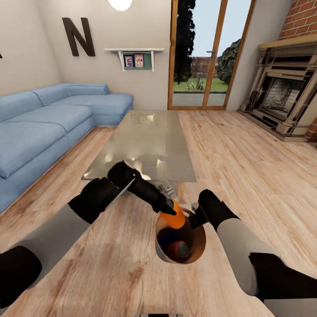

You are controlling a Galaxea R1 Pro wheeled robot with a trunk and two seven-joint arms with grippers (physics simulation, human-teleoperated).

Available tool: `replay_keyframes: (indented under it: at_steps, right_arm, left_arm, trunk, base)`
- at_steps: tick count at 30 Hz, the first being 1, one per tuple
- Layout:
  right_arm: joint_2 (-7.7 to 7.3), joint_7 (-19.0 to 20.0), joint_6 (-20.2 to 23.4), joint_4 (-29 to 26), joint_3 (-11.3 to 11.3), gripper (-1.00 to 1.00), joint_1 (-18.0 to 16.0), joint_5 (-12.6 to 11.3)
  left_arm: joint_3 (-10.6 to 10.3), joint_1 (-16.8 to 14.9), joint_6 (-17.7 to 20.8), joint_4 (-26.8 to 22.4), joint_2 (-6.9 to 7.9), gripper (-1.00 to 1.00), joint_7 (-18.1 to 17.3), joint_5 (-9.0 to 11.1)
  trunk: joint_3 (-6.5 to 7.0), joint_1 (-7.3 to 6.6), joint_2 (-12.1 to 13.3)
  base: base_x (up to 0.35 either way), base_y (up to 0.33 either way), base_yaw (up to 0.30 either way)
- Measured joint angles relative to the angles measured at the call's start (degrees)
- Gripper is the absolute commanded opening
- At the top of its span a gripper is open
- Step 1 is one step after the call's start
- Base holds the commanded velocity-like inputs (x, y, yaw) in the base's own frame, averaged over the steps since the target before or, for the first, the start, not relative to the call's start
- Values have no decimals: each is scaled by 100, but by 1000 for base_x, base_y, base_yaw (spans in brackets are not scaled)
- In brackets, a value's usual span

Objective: Put the three can of soda from the living room inside the tash can in the kitchen.

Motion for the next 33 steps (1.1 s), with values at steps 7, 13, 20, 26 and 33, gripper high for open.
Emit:
replay_keyframes:
  at_steps: [7,13,20,26,33]
  right_arm:
    - [97,0,-2,-11,46,-100,-1,11]
    - [110,-1,12,-17,45,-100,-1,-31]
    - [143,-2,16,-18,45,-100,-1,-38]
    - [162,-4,8,-18,55,-100,-1,-10]
    - [214,-6,12,-30,145,-100,0,-26]
  left_arm:
    - [-532,13,-125,207,-29,-100,295,-5]
    - [-747,14,-99,285,-35,-100,421,1]
    - [-996,49,-106,413,-83,-100,780,6]
    - [-1349,72,-128,651,-203,-100,1166,9]
    - [-1427,77,-160,937,-324,-100,1312,6]
  trunk:
    - [0,0,0]
    - [0,0,0]
    - [0,0,0]
    - [0,0,0]
    - [0,0,0]
  base:
    - [0,0,0]
    - [0,0,0]
    - [0,0,0]
    - [0,0,0]
    - [0,0,0]
